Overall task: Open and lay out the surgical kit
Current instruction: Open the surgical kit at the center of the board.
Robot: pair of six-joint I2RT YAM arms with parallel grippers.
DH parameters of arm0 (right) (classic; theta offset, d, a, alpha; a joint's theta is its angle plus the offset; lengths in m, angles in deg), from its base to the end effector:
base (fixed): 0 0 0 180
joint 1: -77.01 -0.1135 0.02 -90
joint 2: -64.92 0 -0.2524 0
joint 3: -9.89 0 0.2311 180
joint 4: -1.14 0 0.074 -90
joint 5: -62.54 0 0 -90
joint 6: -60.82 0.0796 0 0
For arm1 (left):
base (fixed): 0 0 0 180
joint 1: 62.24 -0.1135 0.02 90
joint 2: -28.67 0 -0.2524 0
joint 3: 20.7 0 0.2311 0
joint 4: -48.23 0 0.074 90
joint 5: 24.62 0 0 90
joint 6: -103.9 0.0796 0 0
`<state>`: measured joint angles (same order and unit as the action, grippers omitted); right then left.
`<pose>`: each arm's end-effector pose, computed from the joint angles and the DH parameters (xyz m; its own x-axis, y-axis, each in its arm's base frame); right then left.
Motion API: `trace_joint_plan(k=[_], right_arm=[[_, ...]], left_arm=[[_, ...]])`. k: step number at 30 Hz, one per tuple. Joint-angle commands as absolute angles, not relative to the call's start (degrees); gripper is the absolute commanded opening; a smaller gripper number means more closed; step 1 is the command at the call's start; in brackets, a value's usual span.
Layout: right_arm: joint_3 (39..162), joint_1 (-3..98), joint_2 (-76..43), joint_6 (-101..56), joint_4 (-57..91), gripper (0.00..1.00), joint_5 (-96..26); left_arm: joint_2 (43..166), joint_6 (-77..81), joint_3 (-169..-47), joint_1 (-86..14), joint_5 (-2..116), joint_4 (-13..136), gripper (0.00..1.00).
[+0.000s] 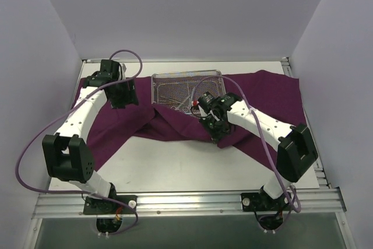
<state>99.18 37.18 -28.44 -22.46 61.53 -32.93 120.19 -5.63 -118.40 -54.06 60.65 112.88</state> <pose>0.2496 0.2181 0.2108 -0.7665 -0.4876 -0.4181 -0.5835 0.8007 0.1359 0.3323 -0.0544 0.2600 -0.8568 -0.2134 -0.4694 -0.1082 0.9645 -0.2411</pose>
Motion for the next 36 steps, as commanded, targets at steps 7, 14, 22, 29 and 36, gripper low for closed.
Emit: trace_joint_plan(k=[7, 14, 22, 29, 36], right_arm=[[92.0, 35.6, -26.7, -14.6, 67.8, 0.18, -45.1], [88.9, 35.2, -18.4, -7.1, 71.9, 0.20, -47.0], [81.9, 34.9, -11.0, -6.3, 74.7, 0.37, -48.7], [101.1, 41.1, -19.6, -8.3, 75.2, 0.98, -38.5], [113.8, 59.6, -29.6, -8.4, 65.8, 1.00, -30.3]], left_arm=[[117.1, -8.5, -116.8, -55.8, 63.5, 114.9, 0.70], [116.3, -15.5, -115.0, -60.3, 66.0, 119.5, 0.69], [118.0, -14.7, -113.7, -65.8, 62.3, 118.1, 0.69], [126.0, -12.7, -119.4, -66.2, 57.2, 115.9, 0.64], [136.3, -10.9, -127.0, -66.4, 55.0, 116.0, 0.54]])
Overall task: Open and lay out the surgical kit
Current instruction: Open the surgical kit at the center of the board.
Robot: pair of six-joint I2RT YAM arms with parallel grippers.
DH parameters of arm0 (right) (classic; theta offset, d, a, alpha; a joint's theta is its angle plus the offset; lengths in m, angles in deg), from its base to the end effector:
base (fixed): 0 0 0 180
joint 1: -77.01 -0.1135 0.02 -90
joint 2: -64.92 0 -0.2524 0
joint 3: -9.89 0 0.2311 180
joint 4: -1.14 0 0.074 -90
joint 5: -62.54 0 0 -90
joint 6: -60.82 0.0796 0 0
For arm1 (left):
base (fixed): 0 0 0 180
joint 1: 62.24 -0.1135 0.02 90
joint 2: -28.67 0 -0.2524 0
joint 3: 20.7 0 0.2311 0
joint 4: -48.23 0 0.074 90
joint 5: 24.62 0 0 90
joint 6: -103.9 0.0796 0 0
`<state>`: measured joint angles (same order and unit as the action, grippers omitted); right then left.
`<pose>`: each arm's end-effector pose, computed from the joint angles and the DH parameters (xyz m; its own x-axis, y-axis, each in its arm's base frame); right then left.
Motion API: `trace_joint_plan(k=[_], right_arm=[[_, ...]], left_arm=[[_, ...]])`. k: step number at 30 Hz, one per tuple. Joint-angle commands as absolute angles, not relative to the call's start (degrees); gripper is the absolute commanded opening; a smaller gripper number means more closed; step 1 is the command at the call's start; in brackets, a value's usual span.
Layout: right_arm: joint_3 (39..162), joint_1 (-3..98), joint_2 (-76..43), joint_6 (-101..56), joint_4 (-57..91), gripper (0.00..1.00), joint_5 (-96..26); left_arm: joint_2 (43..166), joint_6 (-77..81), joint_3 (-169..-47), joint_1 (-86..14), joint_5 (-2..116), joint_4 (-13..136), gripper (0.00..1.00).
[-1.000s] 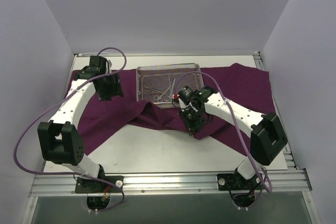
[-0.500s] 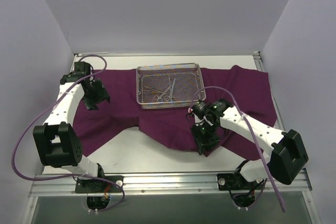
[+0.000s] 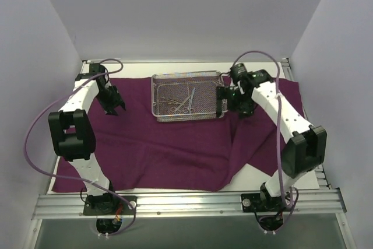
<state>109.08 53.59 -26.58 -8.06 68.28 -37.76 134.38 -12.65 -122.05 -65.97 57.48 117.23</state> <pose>0.3000 0.1454 0.2656 -0.9081 -0.0070 -0.4187 -0.1578 0.9318 0.3268 0.3625 0.0127 0.1925 -0.8440 -0.4987 -0.1973 -0.4499 0.8586 -0.2458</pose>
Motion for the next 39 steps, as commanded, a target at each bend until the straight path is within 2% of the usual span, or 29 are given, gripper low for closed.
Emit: trace_joint_plan(k=[1, 3, 5, 7, 8, 9, 11, 14, 20, 30, 36, 39], right_arm=[[115.2, 61.7, -31.0, -8.4, 65.1, 1.00, -29.1], [118.5, 65.9, -35.6, -8.7, 62.9, 0.96, -27.6], [120.3, 71.7, -38.6, -9.0, 61.5, 0.82, -25.7], [122.7, 75.8, -42.4, -10.2, 59.3, 0.56, -22.2], [123.3, 76.7, -44.7, -10.7, 58.6, 0.29, -21.5], [123.7, 78.2, -46.0, -11.1, 57.4, 0.19, -20.7], [124.3, 81.3, -49.5, -12.4, 56.2, 0.06, -20.5], [124.7, 83.0, -53.1, -13.8, 54.0, 0.04, -19.6], [129.8, 83.9, -60.2, -14.2, 54.0, 0.04, -17.2], [135.3, 88.6, -70.0, -16.0, 56.7, 0.03, -12.5], [140.9, 91.3, -75.9, -19.3, 59.1, 0.04, -2.6], [148.1, 91.7, -80.7, -21.2, 61.8, 0.04, 1.4]], left_arm=[[137.1, -10.5, -128.0, -66.4, 54.8, 116.0, 0.51], [140.4, -9.7, -131.7, -66.5, 54.7, 117.1, 0.43], [142.4, -8.9, -133.8, -66.5, 55.1, 117.9, 0.37], [145.1, -8.3, -137.1, -66.5, 54.9, 118.0, 0.28], [147.1, -8.2, -138.2, -66.6, 54.9, 118.5, 0.26], [148.2, -8.1, -139.3, -66.8, 54.8, 118.6, 0.25], [151.8, -8.0, -142.3, -67.3, 54.3, 119.6, 0.20], [156.7, -8.7, -146.6, -68.5, 54.1, 121.6, 0.13], [162.9, -10.7, -150.4, -70.6, 54.7, 123.6, 0.05], [167.4, -11.8, -152.7, -73.2, 54.6, 124.9, 0.05], [168.8, -11.6, -153.2, -74.5, 54.2, 125.1, 0.05], [169.6, -11.4, -153.3, -74.9, 53.9, 125.2, 0.05]])
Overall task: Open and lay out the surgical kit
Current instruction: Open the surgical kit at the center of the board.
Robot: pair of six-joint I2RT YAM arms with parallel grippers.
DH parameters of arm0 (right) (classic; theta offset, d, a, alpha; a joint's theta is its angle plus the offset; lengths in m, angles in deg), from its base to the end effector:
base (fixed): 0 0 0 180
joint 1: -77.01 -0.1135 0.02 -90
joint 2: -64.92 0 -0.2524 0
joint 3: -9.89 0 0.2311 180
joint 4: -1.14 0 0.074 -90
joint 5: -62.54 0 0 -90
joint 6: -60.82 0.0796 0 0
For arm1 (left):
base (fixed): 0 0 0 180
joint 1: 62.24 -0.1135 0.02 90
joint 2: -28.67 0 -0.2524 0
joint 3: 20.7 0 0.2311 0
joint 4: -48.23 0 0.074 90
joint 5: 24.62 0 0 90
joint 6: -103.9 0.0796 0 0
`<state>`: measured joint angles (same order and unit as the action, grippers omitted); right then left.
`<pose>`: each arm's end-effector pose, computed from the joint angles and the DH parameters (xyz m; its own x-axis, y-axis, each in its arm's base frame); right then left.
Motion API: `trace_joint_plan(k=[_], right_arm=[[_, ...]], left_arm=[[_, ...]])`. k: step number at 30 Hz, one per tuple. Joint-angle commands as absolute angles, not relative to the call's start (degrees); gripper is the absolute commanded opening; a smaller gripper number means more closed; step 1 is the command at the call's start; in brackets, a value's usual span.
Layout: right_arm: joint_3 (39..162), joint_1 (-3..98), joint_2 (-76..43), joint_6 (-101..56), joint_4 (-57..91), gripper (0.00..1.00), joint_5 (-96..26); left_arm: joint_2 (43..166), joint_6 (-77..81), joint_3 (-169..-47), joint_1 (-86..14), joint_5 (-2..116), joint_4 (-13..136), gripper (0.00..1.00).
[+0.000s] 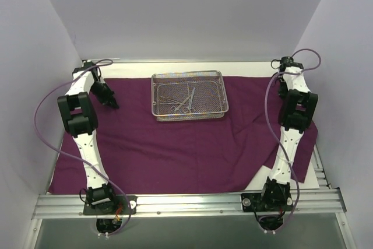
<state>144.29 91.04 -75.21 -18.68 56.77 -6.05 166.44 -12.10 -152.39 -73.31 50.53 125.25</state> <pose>0.4923 -0.1530 0.1222 -0.7651 0.3661 -0.5297 0.5440 0.8076 -0.2277 0.4503 0.0673 0.1088 -0.8076 -0.5898 0.0036 -0.5668 0.7744 -0.2813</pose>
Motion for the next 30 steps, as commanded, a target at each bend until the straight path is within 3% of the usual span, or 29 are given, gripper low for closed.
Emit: trace_joint_plan(k=[1, 7, 14, 23, 30], right_arm=[[150.3, 91.6, -81.8, -21.6, 62.8, 0.04, 2.8], [155.3, 88.8, -77.4, -21.6, 61.6, 0.04, 1.6], [153.0, 80.9, -69.4, -19.1, 57.9, 0.09, -9.5], [148.5, 79.9, -73.3, -13.0, 53.2, 0.09, -28.8], [146.8, 79.7, -76.7, -12.2, 49.7, 0.09, -32.8]], left_arm=[[169.6, -11.3, -153.3, -74.9, 53.9, 125.2, 0.05], [167.6, -11.2, -151.6, -74.9, 53.6, 123.9, 0.04], [165.0, -11.2, -149.9, -74.6, 53.3, 121.8, 0.04], [170.7, -11.9, -157.5, -74.6, 54.2, 126.4, 0.04], [174.1, -12.6, -162.0, -74.6, 54.0, 127.5, 0.09]])
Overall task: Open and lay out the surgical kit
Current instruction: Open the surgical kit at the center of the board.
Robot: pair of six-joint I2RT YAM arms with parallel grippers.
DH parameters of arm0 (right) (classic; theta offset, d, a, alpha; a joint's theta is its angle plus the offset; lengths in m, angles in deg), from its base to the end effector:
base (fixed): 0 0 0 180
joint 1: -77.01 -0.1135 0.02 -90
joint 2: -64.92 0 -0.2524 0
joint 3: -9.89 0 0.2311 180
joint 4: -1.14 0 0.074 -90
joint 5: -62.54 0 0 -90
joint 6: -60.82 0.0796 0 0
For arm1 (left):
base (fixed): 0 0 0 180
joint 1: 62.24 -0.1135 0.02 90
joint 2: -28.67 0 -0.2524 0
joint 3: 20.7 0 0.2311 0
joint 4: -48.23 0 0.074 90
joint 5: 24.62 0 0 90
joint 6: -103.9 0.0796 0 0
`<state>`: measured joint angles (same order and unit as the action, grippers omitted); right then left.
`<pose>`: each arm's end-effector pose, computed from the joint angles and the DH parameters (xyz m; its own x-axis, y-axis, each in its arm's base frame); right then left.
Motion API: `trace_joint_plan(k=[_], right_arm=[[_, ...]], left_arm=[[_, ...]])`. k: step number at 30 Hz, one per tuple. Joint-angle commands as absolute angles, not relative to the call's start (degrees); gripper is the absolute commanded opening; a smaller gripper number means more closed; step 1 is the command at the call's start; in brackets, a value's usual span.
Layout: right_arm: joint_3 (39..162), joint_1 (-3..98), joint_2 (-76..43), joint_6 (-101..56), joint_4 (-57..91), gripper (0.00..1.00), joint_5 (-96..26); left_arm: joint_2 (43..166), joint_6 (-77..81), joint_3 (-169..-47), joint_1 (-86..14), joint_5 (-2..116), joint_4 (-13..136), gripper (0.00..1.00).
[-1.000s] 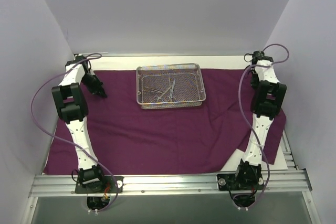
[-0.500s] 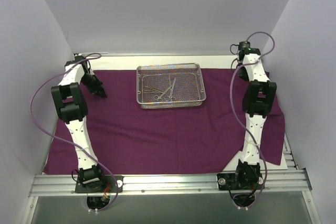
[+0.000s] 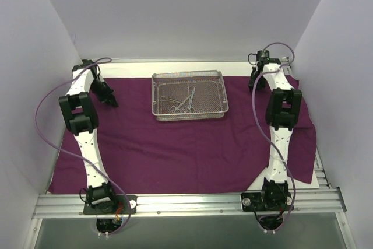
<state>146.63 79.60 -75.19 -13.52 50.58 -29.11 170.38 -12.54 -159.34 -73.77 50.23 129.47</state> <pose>0.5367 -0.0220 0.1394 -0.7588 0.3044 -0.5758 0.2416 0.9525 0.1852 0.4586 0.0723 0.1074 -0.7984 -0.6015 0.0270 -0.5841 0.7629 -0.2770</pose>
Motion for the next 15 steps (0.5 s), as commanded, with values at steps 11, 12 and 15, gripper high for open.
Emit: trace_joint_plan(k=[11, 12, 15], right_arm=[[154.6, 79.8, -87.5, -12.2, 50.2, 0.09, -35.3], [155.4, 80.0, -88.2, -12.1, 50.5, 0.09, -35.3], [158.5, 80.2, -90.2, -12.1, 51.1, 0.09, -35.6]], left_arm=[[182.3, -14.8, -175.3, -75.8, 49.4, 127.0, 0.11], [182.7, -14.8, -176.1, -76.0, 49.6, 126.9, 0.11], [184.7, -14.8, -178.4, -76.6, 47.3, 125.0, 0.14]])
